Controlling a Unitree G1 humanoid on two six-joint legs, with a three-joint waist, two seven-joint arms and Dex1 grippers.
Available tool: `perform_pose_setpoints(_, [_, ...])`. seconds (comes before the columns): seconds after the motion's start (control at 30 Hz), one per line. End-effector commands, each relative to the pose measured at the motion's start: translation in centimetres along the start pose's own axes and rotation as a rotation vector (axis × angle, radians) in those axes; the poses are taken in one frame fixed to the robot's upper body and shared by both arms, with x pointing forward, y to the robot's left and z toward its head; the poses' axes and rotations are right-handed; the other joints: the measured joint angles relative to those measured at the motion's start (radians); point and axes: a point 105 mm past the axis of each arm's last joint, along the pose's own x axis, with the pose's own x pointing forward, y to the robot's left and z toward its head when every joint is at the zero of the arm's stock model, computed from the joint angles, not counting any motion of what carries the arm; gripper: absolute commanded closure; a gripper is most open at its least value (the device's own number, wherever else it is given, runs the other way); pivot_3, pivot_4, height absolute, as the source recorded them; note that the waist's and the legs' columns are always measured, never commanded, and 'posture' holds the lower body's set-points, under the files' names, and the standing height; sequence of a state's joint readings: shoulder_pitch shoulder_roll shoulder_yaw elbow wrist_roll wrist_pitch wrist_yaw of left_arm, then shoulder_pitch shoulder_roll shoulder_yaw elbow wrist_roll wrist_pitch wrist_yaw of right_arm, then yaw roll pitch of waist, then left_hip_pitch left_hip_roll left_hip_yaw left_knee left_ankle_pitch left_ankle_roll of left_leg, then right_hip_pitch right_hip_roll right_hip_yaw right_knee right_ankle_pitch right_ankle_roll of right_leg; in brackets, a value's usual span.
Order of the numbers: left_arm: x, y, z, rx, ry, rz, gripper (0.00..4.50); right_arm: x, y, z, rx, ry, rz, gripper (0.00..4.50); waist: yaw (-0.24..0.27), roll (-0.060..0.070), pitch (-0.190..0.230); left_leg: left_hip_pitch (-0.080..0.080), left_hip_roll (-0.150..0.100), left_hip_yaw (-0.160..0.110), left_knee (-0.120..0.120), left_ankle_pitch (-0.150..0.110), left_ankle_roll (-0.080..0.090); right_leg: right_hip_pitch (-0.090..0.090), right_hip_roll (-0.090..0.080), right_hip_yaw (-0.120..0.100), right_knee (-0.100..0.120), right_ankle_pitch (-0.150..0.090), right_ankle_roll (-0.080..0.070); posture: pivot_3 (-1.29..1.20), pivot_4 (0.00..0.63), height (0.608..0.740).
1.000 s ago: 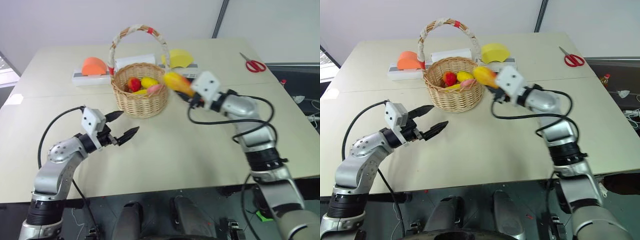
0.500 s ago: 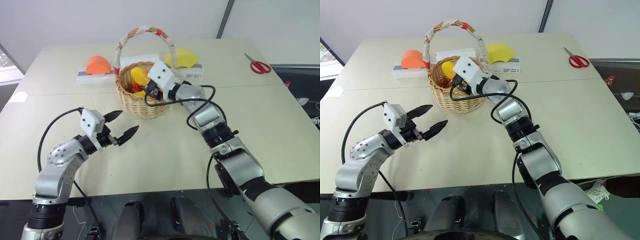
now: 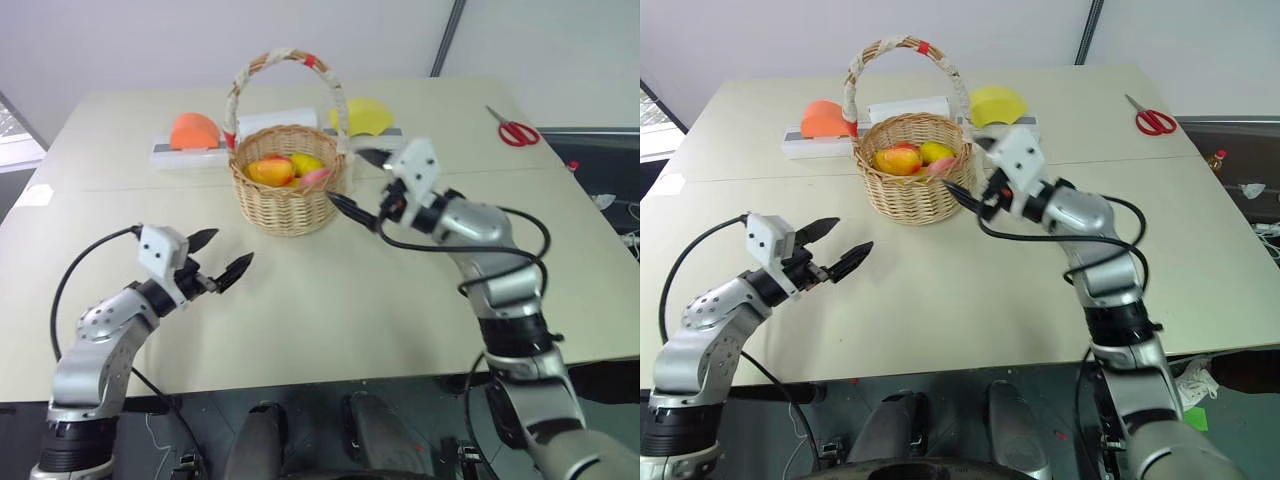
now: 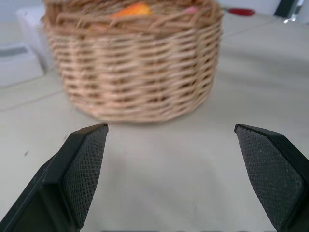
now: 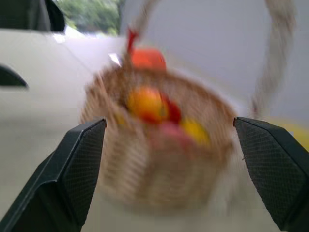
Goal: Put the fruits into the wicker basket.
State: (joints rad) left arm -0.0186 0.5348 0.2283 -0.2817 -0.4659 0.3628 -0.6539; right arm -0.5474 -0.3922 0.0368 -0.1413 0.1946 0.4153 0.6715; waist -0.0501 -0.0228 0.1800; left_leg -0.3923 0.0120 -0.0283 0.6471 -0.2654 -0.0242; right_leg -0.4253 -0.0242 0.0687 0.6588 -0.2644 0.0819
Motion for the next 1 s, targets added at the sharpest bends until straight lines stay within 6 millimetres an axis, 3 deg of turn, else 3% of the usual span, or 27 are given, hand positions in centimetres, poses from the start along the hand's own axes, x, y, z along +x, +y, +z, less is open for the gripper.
perform_pose_setpoints(0.03, [-0.6,0.3,1.0,0.027,-0.043,-0.008,0.00,1.0,-0.4,2.7,0.026,-0.089,-0.049,0.11,-0.004,0.000,0.000,0.000,0.000,0.000,0.000,0.000,0.000,0.000,0.001,0.000,0.000,0.000,0.000,0.00,0.150,0.740])
perform_pose_setpoints(0.3, [0.3,-0.6,1.8,0.017,-0.107,-0.045,0.00,7.8,-3.8,2.6,0.211,-0.106,-0.279,0.11,-0.015,0.000,0.000,0.001,0.004,-0.001,0.001,0.000,0.000,-0.001,0.009,0.001,0.002,0.000,-0.002,0.00,0.150,0.740])
perform_pose_setpoints(0.5, [0.3,-1.0,1.8,0.012,-0.118,-0.037,0.00,10.1,-6.5,2.1,0.274,-0.105,-0.403,0.11,-0.018,0.001,0.000,-0.001,0.002,0.000,-0.001,0.000,0.000,-0.002,0.003,0.001,0.001,0.000,-0.002,0.00,0.150,0.740])
perform_pose_setpoints(0.6, [0.2,-1.2,1.7,0.009,-0.122,-0.029,0.00,10.5,-6.7,1.9,0.277,-0.114,-0.400,0.89,-0.020,0.001,0.000,-0.001,0.000,0.001,-0.001,0.000,0.000,-0.002,0.000,0.000,0.000,0.000,-0.001,0.00,0.150,0.740])
perform_pose_setpoints(0.83, [0.2,-1.6,1.4,-0.003,-0.125,-0.023,0.00,10.1,-6.6,2.8,0.266,-0.195,-0.361,4.44,-0.019,0.001,0.000,-0.001,0.000,0.001,-0.001,0.000,0.000,-0.002,0.000,0.000,0.001,0.001,-0.001,0.00,0.150,0.740])
perform_pose_setpoints(0.97, [0.5,-1.7,1.4,-0.007,-0.127,-0.031,0.00,8.4,-7.5,2.9,0.231,-0.232,-0.397,4.44,-0.018,0.001,0.000,-0.001,0.000,0.000,-0.001,0.000,0.000,-0.002,0.000,0.000,0.001,0.000,-0.001,0.00,0.150,0.740])
perform_pose_setpoints(1.0, [0.6,-1.7,1.4,-0.006,-0.129,-0.037,0.00,6.9,-8.4,3.0,0.214,-0.252,-0.440,4.44,-0.017,0.001,0.000,-0.001,0.000,0.000,-0.001,0.000,0.000,-0.002,-0.001,0.000,0.001,0.000,-0.001,0.00,0.150,0.740])
